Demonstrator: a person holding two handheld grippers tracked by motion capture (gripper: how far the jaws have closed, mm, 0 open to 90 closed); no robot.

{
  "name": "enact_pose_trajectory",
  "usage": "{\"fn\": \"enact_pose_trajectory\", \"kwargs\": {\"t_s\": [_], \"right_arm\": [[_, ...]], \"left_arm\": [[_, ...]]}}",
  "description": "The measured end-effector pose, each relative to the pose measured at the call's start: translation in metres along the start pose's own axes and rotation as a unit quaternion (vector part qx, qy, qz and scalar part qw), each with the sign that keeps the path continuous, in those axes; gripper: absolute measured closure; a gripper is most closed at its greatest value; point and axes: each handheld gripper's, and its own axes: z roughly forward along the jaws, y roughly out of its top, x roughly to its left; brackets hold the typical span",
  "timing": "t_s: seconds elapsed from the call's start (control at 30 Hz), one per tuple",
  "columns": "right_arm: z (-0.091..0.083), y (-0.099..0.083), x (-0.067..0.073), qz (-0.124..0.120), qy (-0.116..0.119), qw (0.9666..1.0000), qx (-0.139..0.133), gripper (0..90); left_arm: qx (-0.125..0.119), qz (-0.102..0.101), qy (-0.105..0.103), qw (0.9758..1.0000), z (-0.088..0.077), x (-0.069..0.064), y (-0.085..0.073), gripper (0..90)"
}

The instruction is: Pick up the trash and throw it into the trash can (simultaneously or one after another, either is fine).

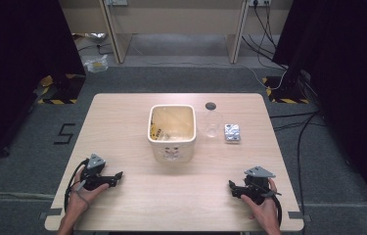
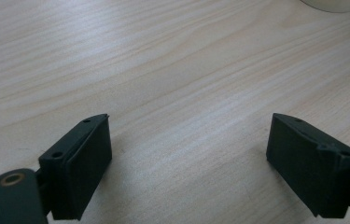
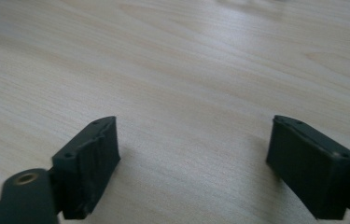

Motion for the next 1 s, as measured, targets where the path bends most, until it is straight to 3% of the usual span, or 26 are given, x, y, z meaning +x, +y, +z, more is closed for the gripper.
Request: {"fn": "enact_pose_trajectory", "kwargs": {"t_s": [0.1, 0.37, 0.67, 1.0], "right_arm": [[-0.001, 0.0, -0.002, 0.008, 0.007, 0.9999, 0.001, 14.6], [-0.014, 0.011, -0.001, -0.012, 0.005, 0.9996, -0.027, 15.2], [-0.033, 0.05, -0.002, -0.041, 0.006, 0.9968, -0.068, 15.3], [-0.034, 0.083, -0.002, -0.062, 0.019, 0.9943, -0.084, 15.3]], "left_arm": [[0.0, 0.0, 0.0, 1.0, 0.0, 0.0, 0.0, 13.3], [0.0, 0.0, 0.0, 1.0, 0.0, 0.0, 0.0, 13.3], [0.0, 0.0, 0.0, 1.0, 0.0, 0.0, 0.0, 13.3], [0.0, 0.0, 0.0, 1.0, 0.0, 0.0, 0.0, 13.3]]}}
